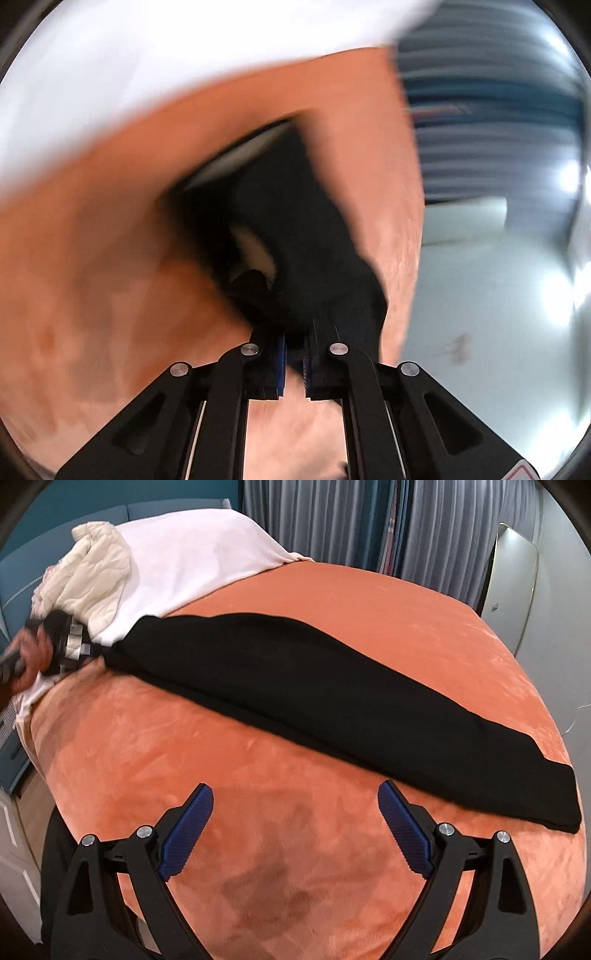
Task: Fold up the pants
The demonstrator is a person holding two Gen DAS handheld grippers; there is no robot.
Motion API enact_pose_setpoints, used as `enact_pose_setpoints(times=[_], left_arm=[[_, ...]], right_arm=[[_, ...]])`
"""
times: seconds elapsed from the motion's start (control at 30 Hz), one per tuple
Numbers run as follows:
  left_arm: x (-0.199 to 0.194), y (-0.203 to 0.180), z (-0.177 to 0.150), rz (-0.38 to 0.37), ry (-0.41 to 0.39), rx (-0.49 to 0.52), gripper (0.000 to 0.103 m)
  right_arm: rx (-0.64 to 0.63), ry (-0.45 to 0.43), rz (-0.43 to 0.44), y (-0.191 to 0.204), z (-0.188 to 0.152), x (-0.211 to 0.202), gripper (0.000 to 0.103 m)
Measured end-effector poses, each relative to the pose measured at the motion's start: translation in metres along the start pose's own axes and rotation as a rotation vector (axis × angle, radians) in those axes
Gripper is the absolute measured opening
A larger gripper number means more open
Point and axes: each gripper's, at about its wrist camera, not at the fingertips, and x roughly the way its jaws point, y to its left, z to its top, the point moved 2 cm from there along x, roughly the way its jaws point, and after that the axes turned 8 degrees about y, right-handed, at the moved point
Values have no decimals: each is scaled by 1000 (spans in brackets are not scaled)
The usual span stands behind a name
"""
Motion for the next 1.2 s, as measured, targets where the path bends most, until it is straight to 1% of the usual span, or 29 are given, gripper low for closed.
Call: enact_pose_setpoints(times=[0.03, 0.07, 0.1, 0.13, 0.17, 0.2, 0.27, 0.3, 0.33, 0.37, 0.43, 0.53, 0.57, 0.6, 0.67, 0.73, 0.77, 0.8, 0.83, 0.87, 0.9, 0.93, 0.97, 1.0, 1.03, 1.07, 1.1, 1.13, 1.2], left_arm=[[-11, -36, 6, 13, -67, 166, 4], [-19, -63, 6, 31, -133, 319, 4], [-22, -76, 3, 71, -176, 419, 5], [-20, -82, 0, 153, -223, 510, 5], [-10, -69, 1, 218, -209, 538, 6], [2, -46, 5, 279, -176, 515, 8], [31, 8, 14, 423, -82, 441, 10], [40, 28, 16, 439, -47, 394, 10], [39, 41, 10, 363, -76, 378, 11], [31, 39, 3, 324, -138, 393, 14], [19, 29, -10, 329, -190, 418, 17], [-1, 17, -26, 401, -277, 440, 17], [-8, 13, -32, 411, -305, 436, 17], [-19, 2, -38, 427, -341, 437, 17], [-28, -22, -41, 448, -372, 481, 16], [-18, -57, -40, 484, -377, 529, 32], [-10, -65, -33, 509, -364, 521, 55], [-2, -63, -27, 541, -352, 505, 70], [20, -60, -14, 602, -333, 478, 70], [40, -47, -1, 654, -298, 462, 70], [66, -25, 11, 754, -245, 412, 68], [76, -4, 13, 804, -217, 373, 66], [82, 10, 9, 821, -246, 375, 70], [80, 5, -3, 870, -332, 443, 70], [80, -1, -13, 931, -348, 480, 69], [85, -13, -25, 1010, -366, 524, 66], [85, -21, -33, 1023, -384, 544, 66], [84, -40, -47, 987, -413, 575, 67], [83, -69, -68, 907, -459, 609, 69]], right_arm=[[8, -1, -10, -2, -2, -1, 89], [16, 1, -11, -5, -3, -1, 89], [29, 1, -14, -7, -3, -2, 89], [41, -1, -16, -9, -3, -3, 89], [48, -5, -18, -11, -2, -4, 89], [54, -14, -24, -14, -2, -6, 89], [76, -25, -25, -22, -5, -9, 92], [96, -21, -21, -26, -8, -6, 92], [106, -9, -13, -29, -9, -3, 92], [116, 8, -6, -32, -11, 1, 92], [132, 31, -10, -36, -14, 6, 92], [139, 19, -15, -41, -17, 2, 92], [143, 14, -21, -43, -19, 1, 92], [149, 12, -28, -46, -21, 0, 92], [170, 14, -26, -54, -26, 0, 92], [202, 11, -17, -63, -28, 3, 92], [222, 13, -11, -69, -26, 4, 92], [241, 10, -15, -73, -25, 4, 92], [276, 8, -19, -83, -23, 4, 92], [301, 8, -18, -91, -23, 3, 92], [332, 1, -28, -101, -26, 0, 92], [369, -4, -48, -115, -32, -5, 92], [397, -3, -68, -129, -41, -10, 92], [420, 1, -93, -142, -50, -14, 92], [449, 12, -136, -163, -63, -20, 92], [469, 22, -165, -179, -71, -23, 92], [494, 25, -200, -198, -77, -28, 92], [536, 4, -241, -228, -82, -37, 92], [592, -39, -251, -263, -78, -46, 92]])
